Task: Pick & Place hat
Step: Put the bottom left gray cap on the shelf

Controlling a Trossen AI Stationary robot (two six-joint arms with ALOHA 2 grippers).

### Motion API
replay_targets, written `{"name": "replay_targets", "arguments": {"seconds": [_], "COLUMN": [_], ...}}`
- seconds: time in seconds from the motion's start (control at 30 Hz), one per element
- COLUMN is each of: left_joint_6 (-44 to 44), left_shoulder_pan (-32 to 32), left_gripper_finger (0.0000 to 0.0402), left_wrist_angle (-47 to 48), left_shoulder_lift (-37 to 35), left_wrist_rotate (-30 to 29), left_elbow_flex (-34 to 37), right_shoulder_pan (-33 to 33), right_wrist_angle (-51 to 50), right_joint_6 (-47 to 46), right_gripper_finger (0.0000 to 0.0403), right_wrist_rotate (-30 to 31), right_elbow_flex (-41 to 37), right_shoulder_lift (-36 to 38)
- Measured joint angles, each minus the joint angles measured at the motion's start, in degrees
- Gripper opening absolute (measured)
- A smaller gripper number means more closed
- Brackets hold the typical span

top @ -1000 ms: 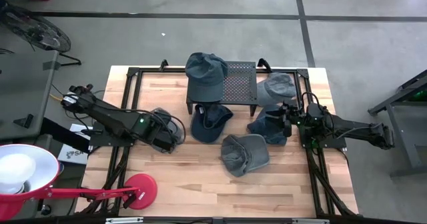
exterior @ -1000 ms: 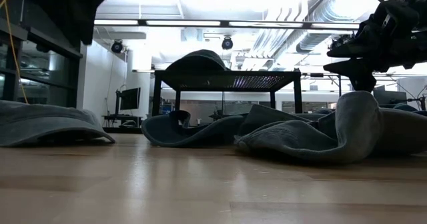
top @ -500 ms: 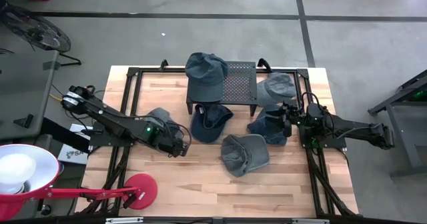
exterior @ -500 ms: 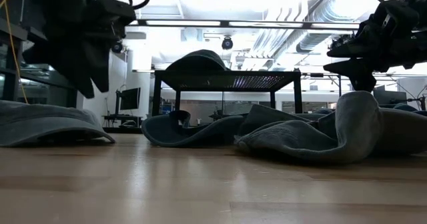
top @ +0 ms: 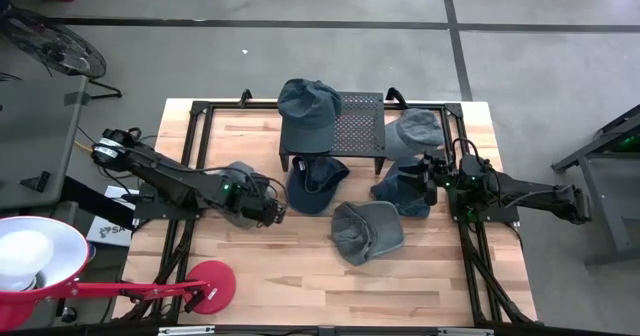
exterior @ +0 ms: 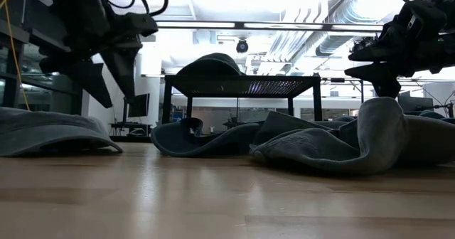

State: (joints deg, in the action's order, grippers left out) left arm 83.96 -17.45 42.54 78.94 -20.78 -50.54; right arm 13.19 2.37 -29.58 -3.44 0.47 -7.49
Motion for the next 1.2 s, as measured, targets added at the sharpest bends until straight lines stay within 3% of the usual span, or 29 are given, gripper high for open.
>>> {"name": "replay_targets", "arguments": {"seconds": [0.23, 0.4, 0.6, 0.83, 1.0, 1.2], "left_joint_6": [-10.0, -16.0, -16.1, -5.9, 1.6, 21.1], "left_shoulder_pan": [-0.5, -2.5, -3.1, 0.8, 5.7, 11.4], "left_gripper_finger": [0.0221, 0.0221, 0.0221, 0.0221, 0.0221, 0.0221], "left_wrist_angle": [4.0, 3.9, 7.0, 22.6, 34.7, 41.4], "left_shoulder_lift": [0.0, 0.4, 1.0, -5.0, -8.8, -11.0], "left_wrist_rotate": [9.5, 9.7, 9.4, 7.8, 3.2, -1.3], "left_elbow_flex": [0.0, -0.9, -1.2, -3.5, -5.1, -5.1], "right_shoulder_pan": [0.0, 0.0, 0.0, 0.0, 0.0, 0.0], "right_wrist_angle": [0.0, 0.0, 0.0, 0.0, 0.0, 0.0], "right_joint_6": [0.0, 0.0, 0.0, 0.0, 0.0, 0.0], "right_gripper_finger": [0.0162, 0.0161, 0.0161, 0.0162, 0.0161, 0.0161], "right_wrist_rotate": [0.0, 0.0, 0.0, 0.0, 0.0, 0.0], "right_elbow_flex": [0.0, 0.0, 0.0, 0.0, 0.0, 0.0], "right_shoulder_lift": [0.0, 0.0, 0.0, 0.0, 0.0, 0.0]}}
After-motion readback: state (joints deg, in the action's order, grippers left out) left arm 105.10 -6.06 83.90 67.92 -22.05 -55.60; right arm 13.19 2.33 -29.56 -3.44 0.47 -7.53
